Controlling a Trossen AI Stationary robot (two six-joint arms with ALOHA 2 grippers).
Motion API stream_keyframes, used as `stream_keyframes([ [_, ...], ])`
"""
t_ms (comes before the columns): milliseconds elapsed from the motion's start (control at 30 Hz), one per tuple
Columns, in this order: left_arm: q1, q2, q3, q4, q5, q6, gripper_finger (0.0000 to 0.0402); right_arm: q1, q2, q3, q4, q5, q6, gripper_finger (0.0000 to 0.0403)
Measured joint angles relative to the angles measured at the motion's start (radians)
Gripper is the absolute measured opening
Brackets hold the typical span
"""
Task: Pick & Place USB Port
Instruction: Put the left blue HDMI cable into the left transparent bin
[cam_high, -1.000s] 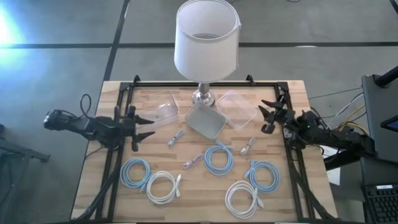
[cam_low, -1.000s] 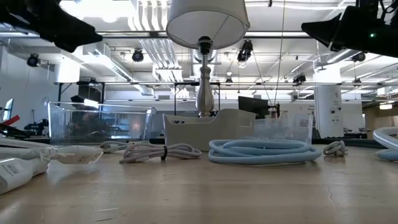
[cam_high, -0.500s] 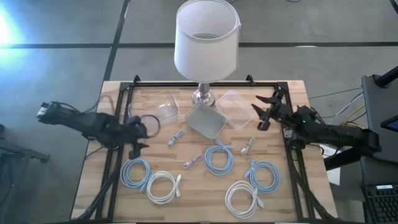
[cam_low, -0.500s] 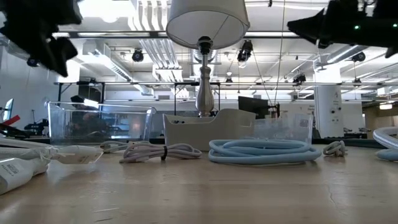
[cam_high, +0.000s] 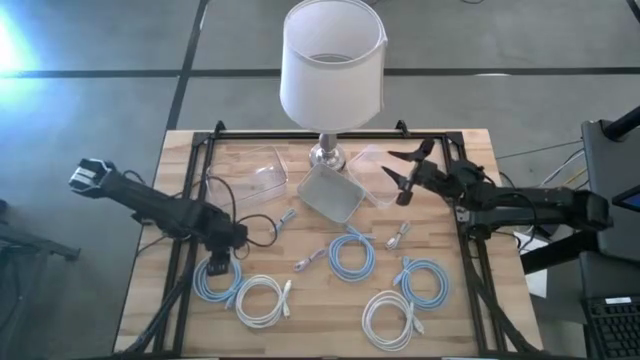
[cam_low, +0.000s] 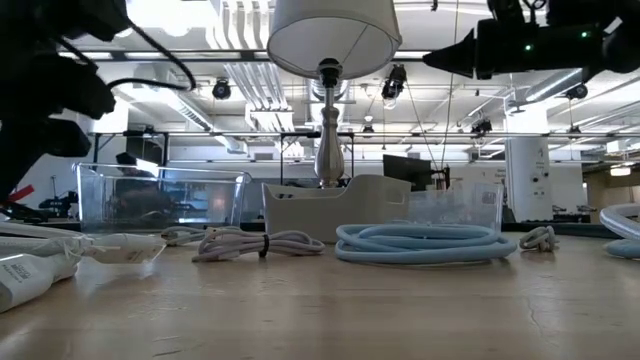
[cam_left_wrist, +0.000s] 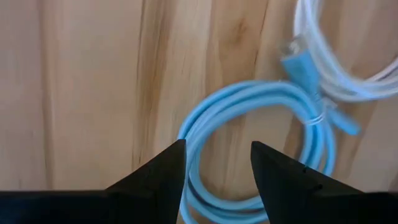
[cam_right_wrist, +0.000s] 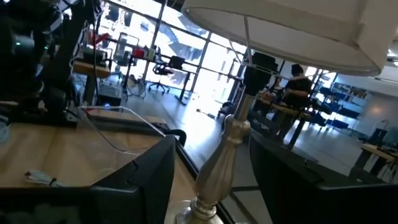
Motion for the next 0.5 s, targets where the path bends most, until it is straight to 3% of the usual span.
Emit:
stream_keyframes([
  [267, -0.045, 0.1, 0.0, 0.007, -0.103, 0.001, 0.0184, 0.0, 0.07, 0.069, -0.007, 0.0, -0.041, 0.0203],
  [500, -0.061, 0.188, 0.0, 0.061, -0.049, 0.001, 0.0183, 0.0, 0.123, 0.122, -0.014, 0.0, -0.044, 0.0203],
])
